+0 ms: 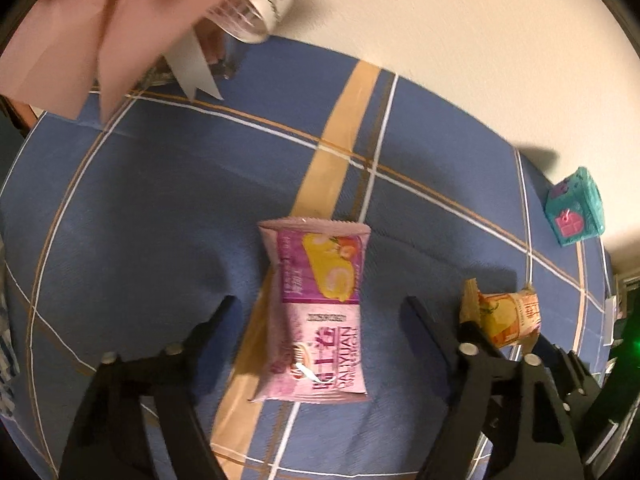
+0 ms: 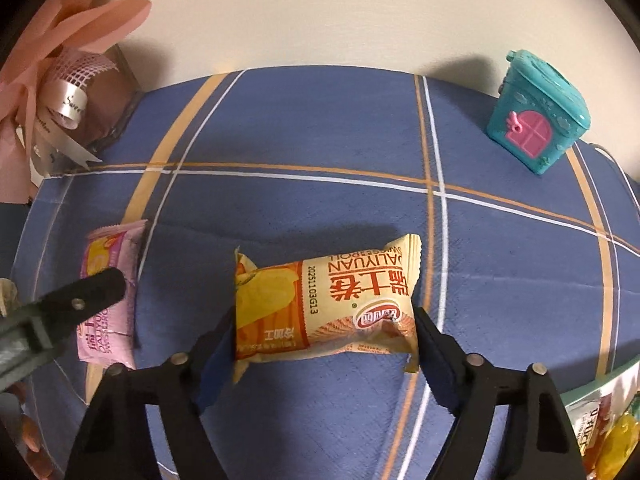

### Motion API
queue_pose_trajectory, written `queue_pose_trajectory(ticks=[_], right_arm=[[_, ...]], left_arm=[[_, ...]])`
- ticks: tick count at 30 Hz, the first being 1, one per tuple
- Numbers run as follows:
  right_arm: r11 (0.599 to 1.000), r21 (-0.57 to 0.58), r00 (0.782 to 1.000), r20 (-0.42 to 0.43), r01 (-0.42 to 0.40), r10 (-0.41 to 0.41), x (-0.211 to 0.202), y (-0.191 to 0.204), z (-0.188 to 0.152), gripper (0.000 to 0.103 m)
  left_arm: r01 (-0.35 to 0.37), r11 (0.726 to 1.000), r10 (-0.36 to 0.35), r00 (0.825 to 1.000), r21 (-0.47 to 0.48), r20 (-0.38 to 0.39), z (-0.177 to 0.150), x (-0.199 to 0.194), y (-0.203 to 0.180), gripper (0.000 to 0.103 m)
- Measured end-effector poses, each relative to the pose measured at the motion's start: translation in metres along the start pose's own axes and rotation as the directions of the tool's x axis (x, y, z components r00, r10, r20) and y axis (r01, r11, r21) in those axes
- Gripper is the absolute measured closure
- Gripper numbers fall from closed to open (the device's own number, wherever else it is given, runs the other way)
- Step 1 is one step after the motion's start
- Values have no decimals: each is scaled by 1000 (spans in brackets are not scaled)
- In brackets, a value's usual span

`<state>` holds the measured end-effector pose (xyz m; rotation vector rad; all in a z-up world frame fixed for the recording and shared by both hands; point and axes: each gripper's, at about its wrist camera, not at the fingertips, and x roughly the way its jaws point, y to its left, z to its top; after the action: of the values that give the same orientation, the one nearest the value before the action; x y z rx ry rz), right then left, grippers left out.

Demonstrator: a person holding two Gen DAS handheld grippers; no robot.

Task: Organize snacks
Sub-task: 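Grasp the pink roll packet with left gripper while right grasps the yellow-orange roll packet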

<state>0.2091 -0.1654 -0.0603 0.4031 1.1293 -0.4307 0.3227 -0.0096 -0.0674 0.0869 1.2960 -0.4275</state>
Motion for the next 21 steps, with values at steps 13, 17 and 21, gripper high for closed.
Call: queue_pose_trajectory(ticks=[13, 17, 21], right_arm=[[1000, -9, 999, 34, -25, 25, -41, -24, -24, 27], [1000, -15, 999, 43, -26, 27, -56, -21, -38, 27], [999, -6, 998, 53, -32, 32, -82, -26, -59, 27]], left_arm=[[28, 999, -27, 999, -35, 37, -25, -18, -16, 66], [74, 994, -67, 994, -78, 82, -54, -41, -20, 66], [116, 985, -102, 988, -127, 112, -82, -58, -21, 66]])
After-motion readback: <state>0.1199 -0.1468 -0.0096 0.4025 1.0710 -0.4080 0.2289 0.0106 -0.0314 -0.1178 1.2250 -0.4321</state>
